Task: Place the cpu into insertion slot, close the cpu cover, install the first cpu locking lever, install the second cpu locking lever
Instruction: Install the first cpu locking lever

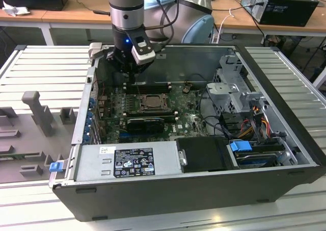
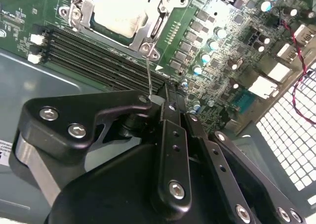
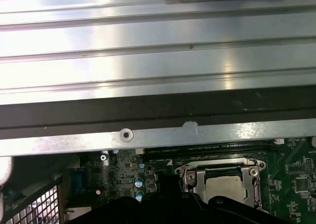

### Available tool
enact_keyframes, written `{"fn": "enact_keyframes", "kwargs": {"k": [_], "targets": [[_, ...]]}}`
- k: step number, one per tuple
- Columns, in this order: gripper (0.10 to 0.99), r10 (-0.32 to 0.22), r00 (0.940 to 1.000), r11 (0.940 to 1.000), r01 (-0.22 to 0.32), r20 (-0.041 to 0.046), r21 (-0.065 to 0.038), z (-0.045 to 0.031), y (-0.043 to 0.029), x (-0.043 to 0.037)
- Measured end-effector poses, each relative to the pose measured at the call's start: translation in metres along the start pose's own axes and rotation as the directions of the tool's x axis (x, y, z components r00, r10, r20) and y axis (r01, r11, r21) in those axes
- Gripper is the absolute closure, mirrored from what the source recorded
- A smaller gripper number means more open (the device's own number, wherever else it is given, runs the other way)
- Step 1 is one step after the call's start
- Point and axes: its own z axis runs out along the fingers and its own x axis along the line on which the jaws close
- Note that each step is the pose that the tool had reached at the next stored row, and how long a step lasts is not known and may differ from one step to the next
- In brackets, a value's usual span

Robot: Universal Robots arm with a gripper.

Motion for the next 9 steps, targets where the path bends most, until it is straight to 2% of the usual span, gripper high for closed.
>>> {"fn": "enact_keyframes", "kwargs": {"k": [5,9], "targets": [[0.980,0.000,1.0000,1.0000,0.000,-0.0001,0.000,0.0007,0.0002,-0.0029],[0.980,0.000,1.0000,1.0000,0.000,0.0000,0.000,0.0018,0.0007,-0.0095]]}}
